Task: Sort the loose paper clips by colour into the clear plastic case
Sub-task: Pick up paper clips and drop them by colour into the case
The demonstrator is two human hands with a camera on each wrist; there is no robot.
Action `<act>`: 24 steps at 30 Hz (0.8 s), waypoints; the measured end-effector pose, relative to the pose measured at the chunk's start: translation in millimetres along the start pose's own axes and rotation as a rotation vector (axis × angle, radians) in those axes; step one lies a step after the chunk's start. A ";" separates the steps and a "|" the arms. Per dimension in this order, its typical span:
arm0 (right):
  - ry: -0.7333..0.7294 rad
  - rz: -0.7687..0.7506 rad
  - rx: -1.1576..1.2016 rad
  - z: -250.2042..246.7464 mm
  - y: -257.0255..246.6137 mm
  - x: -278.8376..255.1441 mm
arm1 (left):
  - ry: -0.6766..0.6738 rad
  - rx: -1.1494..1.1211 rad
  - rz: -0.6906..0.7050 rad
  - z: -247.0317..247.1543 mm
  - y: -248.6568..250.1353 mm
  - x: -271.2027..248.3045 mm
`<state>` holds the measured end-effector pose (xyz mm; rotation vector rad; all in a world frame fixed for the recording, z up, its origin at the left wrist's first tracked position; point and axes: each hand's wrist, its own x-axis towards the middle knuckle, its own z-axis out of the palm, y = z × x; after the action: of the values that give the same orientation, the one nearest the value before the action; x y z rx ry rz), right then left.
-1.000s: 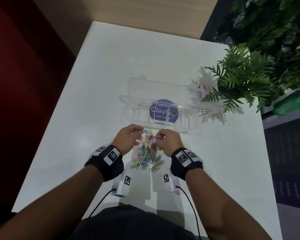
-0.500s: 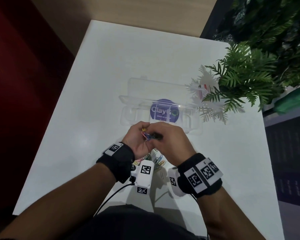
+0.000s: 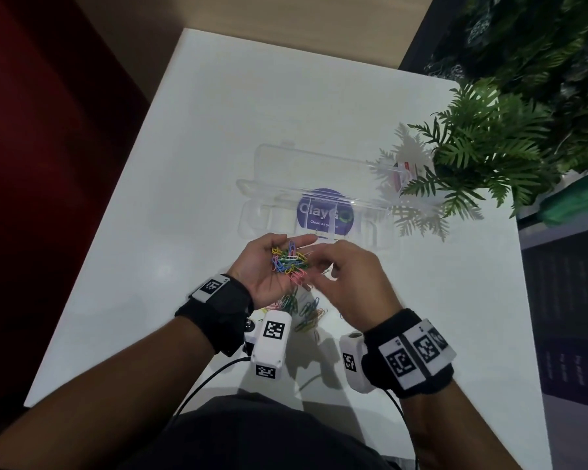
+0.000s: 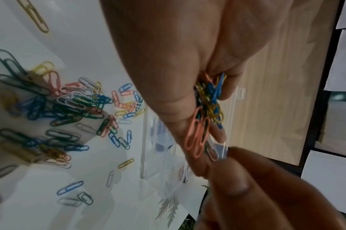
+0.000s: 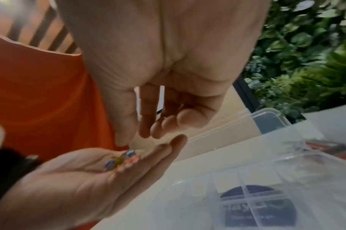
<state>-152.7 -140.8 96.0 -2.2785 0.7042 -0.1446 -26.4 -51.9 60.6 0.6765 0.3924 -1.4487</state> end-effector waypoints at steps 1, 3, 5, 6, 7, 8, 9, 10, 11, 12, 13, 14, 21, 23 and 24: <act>-0.042 -0.019 -0.042 3.6 -2.9 -1.9 | 0.006 -0.004 0.011 0.2 0.3 -0.5; -0.060 -0.020 -0.094 11.4 -7.2 -4.5 | -0.001 -0.022 0.026 1.0 0.0 -0.5; -0.018 -0.013 -0.091 18.7 -8.2 -5.6 | 0.004 -0.029 0.035 0.8 -1.0 -0.9; 0.005 -0.018 -0.084 22.1 -8.0 -5.7 | 0.007 -0.021 0.039 0.1 -1.3 -1.3; 0.020 -0.024 -0.086 25.0 -8.6 -5.8 | 0.006 -0.014 0.039 -1.4 -1.2 -1.6; 0.026 -0.035 -0.094 27.7 -8.9 -6.1 | 0.010 -0.012 0.039 -3.1 -1.0 -2.1; 0.022 -0.043 -0.105 30.2 -8.9 -6.5 | 0.016 -0.014 0.041 -5.0 -0.4 -3.0; 0.015 -0.053 -0.115 32.4 -8.9 -6.8 | 0.020 -0.018 0.038 -7.2 0.3 -3.5; 0.002 -0.058 -0.121 34.4 -9.0 -6.8 | 0.023 -0.020 0.035 -9.1 1.1 -3.9; -0.006 -0.066 -0.116 35.9 -8.7 -6.6 | 0.031 -0.023 0.037 -11.2 2.2 -4.5; -0.006 -0.074 -0.104 36.2 -8.6 -5.7 | 0.037 -0.031 0.044 -12.9 3.3 -5.2; -0.002 -0.077 -0.086 35.7 -7.9 -4.4 | 0.044 -0.041 0.053 -14.8 4.6 -5.9; 0.060 0.139 0.098 17.9 -12.7 30.0 | 0.104 -0.086 0.105 -42.4 22.4 -15.5; 0.052 0.169 0.070 20.8 -14.2 53.6 | 0.132 -0.077 0.111 -50.4 26.9 -19.3; 0.034 0.187 0.049 24.9 -14.2 66.7 | 0.141 -0.074 0.116 -53.7 28.7 -21.1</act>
<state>-82.7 -152.2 80.8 -2.1551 0.9168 -0.1105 7.7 -1.9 38.5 0.7318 0.5061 -1.2751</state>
